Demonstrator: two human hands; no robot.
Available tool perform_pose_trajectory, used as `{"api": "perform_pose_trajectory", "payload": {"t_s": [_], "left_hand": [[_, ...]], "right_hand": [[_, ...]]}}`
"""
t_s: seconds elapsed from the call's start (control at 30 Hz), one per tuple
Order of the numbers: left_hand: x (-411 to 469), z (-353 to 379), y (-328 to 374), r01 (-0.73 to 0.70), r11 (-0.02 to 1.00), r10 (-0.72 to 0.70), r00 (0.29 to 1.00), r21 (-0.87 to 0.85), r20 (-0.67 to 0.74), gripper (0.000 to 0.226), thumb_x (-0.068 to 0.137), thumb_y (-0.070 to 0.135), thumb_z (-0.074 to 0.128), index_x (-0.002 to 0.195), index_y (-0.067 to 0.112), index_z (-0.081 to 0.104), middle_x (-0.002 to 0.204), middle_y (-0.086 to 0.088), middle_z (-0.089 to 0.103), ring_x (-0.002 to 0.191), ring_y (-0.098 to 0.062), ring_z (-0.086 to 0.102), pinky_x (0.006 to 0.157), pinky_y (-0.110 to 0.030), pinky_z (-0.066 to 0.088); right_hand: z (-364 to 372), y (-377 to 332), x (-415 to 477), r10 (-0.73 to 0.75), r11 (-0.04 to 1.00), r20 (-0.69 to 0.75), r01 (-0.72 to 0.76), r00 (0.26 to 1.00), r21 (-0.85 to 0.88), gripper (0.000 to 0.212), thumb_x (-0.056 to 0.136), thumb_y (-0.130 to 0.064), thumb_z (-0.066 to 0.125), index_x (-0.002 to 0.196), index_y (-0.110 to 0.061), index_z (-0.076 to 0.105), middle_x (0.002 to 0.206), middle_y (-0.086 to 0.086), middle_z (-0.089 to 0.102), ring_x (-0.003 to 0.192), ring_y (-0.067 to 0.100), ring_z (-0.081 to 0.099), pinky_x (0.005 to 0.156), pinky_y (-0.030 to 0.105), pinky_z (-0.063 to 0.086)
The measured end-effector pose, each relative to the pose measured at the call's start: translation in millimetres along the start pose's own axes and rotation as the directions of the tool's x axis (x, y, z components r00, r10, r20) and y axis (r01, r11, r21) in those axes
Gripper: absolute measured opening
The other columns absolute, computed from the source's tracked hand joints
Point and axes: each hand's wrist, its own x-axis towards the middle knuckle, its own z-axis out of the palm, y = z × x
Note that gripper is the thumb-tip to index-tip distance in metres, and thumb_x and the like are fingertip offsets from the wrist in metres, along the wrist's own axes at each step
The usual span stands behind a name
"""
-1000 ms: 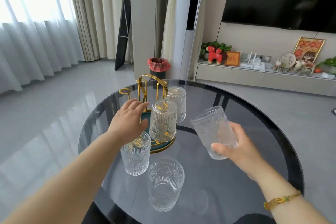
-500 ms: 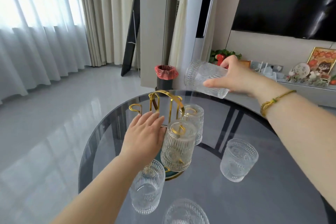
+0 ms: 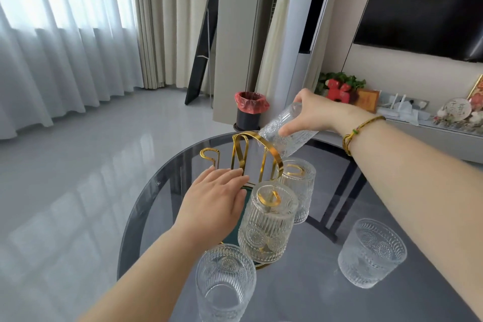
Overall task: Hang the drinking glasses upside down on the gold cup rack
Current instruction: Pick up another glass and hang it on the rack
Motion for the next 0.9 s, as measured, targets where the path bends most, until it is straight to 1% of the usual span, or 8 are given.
{"api": "perform_pose_trajectory", "payload": {"t_s": [0.07,0.17,0.23,0.43,0.53,0.67,0.77,0.9], "left_hand": [[0,0,-1,0.001,1.0,-0.001,1.0,0.002,-0.008,0.038,0.094,0.031,0.025,0.128,0.028,0.041,0.139,0.009,0.044,0.131,-0.008,0.033,0.112,-0.025,0.005],[1,-2,1,0.005,1.0,-0.005,1.0,0.002,-0.022,0.05,0.086,0.036,0.016,0.126,0.027,0.044,0.137,0.008,0.047,0.13,-0.01,0.035,0.106,-0.021,0.001],[1,-3,1,0.008,1.0,-0.008,1.0,0.0,-0.026,0.052,0.083,0.036,0.016,0.125,0.026,0.046,0.136,0.007,0.048,0.129,-0.011,0.037,0.105,-0.021,0.0],[3,-2,-1,0.007,1.0,-0.007,1.0,-0.007,-0.025,0.05,0.082,0.03,0.02,0.122,0.026,0.049,0.135,0.006,0.05,0.128,-0.012,0.038,0.105,-0.022,0.001],[4,-2,-3,0.009,1.0,-0.009,1.0,0.005,-0.019,0.051,0.082,0.033,0.017,0.124,0.028,0.047,0.137,0.008,0.047,0.129,-0.01,0.036,0.106,-0.021,-0.001],[5,0,-3,0.012,1.0,-0.012,1.0,0.019,-0.011,0.052,0.082,0.035,0.016,0.124,0.029,0.046,0.138,0.009,0.046,0.13,-0.009,0.034,0.105,-0.021,-0.003],[5,0,-4,0.011,1.0,-0.011,1.0,0.02,-0.005,0.053,0.082,0.035,0.016,0.125,0.028,0.046,0.138,0.009,0.046,0.13,-0.009,0.034,0.107,-0.021,0.0],[4,0,-2,0.013,1.0,-0.013,1.0,0.017,-0.005,0.039,0.092,0.028,0.026,0.124,0.025,0.047,0.137,0.006,0.047,0.129,-0.011,0.036,0.112,-0.027,0.005]], "right_hand": [[10,1,7,-0.017,1.0,0.024,0.018,1.0,-0.025,0.088,0.061,-0.038,0.076,0.129,-0.012,0.026,0.123,0.007,0.044,0.094,0.017,0.04,0.06,0.025,0.036],[28,2,17,-0.032,0.998,0.053,0.035,0.998,-0.059,0.085,0.062,-0.036,0.076,0.128,-0.01,0.028,0.13,0.01,0.044,0.096,0.018,0.04,0.074,0.03,0.036],[40,3,23,-0.032,0.997,0.087,0.037,0.996,-0.064,0.085,0.063,-0.034,0.076,0.128,-0.008,0.028,0.13,0.012,0.044,0.098,0.02,0.042,0.075,0.031,0.036],[67,5,34,-0.025,0.99,0.156,0.046,0.988,-0.131,0.081,0.064,-0.031,0.075,0.125,-0.007,0.028,0.119,0.014,0.05,0.09,0.022,0.046,0.069,0.033,0.04],[70,8,36,-0.037,0.986,0.121,0.056,0.992,-0.155,0.08,0.063,-0.031,0.076,0.125,-0.008,0.03,0.123,0.015,0.049,0.105,0.028,0.047,0.075,0.034,0.04],[71,11,35,-0.06,0.979,0.095,0.077,0.994,-0.189,0.088,0.063,-0.034,0.075,0.132,-0.011,0.026,0.134,0.015,0.043,0.121,0.032,0.04,0.089,0.039,0.041],[66,10,30,-0.058,0.991,0.064,0.065,0.996,-0.114,0.09,0.064,-0.038,0.074,0.134,-0.014,0.023,0.139,0.014,0.038,0.126,0.033,0.035,0.098,0.043,0.038],[53,12,1,-0.078,0.997,-0.091,0.076,0.993,-0.026,0.078,0.07,-0.042,0.065,0.133,-0.016,0.027,0.139,0.011,0.039,0.128,0.03,0.03,0.099,0.043,0.034]]}}
